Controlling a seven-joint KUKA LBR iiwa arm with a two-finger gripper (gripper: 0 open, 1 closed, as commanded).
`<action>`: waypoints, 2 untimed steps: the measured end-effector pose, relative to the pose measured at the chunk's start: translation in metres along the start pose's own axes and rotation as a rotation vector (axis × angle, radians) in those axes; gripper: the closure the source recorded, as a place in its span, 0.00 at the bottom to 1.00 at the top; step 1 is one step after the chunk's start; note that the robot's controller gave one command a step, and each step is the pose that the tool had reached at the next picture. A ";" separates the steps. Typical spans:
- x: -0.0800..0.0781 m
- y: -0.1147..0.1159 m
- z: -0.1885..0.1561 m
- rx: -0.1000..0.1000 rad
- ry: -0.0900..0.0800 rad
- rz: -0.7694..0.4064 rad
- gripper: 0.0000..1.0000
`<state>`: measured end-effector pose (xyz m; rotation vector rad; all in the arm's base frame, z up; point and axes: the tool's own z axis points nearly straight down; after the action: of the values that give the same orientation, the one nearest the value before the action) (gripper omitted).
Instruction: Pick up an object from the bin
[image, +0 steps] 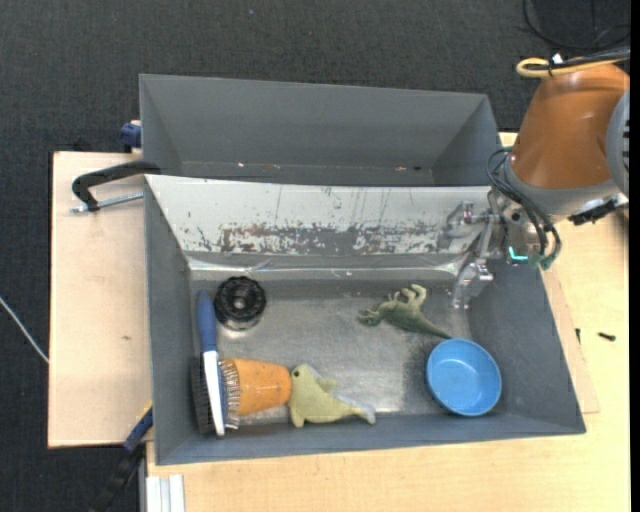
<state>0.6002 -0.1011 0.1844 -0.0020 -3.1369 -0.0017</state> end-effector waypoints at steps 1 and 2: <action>0.020 0.060 0.112 -0.001 -0.007 -0.361 0.00; 0.019 0.059 0.110 0.001 -0.010 -0.360 1.00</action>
Offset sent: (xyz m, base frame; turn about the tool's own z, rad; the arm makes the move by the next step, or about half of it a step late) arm -0.0212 0.0576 -0.1118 -0.3605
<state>0.5809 -0.0422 0.0743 0.5619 -3.0961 -0.0009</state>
